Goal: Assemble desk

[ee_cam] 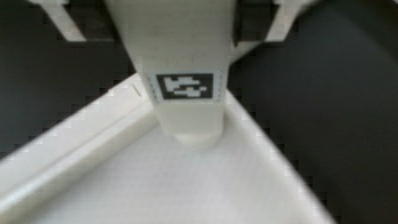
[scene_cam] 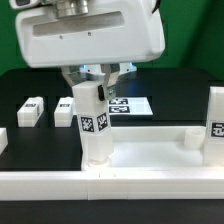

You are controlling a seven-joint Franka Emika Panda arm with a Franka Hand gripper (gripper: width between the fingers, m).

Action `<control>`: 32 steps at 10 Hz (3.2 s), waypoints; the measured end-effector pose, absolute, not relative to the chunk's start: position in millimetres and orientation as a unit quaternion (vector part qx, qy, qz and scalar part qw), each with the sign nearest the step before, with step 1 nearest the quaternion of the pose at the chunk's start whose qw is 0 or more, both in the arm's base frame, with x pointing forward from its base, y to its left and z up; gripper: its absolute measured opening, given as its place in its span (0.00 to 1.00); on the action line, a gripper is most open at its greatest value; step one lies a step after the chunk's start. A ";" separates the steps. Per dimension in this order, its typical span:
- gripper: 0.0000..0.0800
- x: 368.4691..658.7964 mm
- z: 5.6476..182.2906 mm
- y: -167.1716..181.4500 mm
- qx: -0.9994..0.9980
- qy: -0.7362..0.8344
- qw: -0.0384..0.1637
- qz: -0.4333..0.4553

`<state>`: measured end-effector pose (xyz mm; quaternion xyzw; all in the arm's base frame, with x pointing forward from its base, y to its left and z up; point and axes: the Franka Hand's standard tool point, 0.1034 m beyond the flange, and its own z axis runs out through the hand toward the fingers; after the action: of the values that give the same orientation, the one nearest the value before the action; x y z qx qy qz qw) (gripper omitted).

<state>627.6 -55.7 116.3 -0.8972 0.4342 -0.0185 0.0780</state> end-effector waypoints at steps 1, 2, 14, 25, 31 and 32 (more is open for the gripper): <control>0.37 627.9 114.6 -53.5 -0.860 0.503 0.084 -0.011; 0.37 628.3 114.1 -52.3 -0.814 0.572 0.097 -0.003; 0.81 623.9 111.5 -48.8 -0.930 0.346 0.122 -0.004; 0.38 627.9 112.1 -50.2 -0.898 0.427 0.101 0.003; 0.38 635.5 110.3 -40.5 -0.691 0.707 0.144 0.045; 0.38 635.4 110.3 -40.5 -0.694 0.704 0.144 0.045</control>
Offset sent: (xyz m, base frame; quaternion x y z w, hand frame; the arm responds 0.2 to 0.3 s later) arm 0.0193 0.0161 -0.0002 0.1531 -0.0849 0.3911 0.9035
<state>635.4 -40.5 110.3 -0.6940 0.7040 0.0452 0.1439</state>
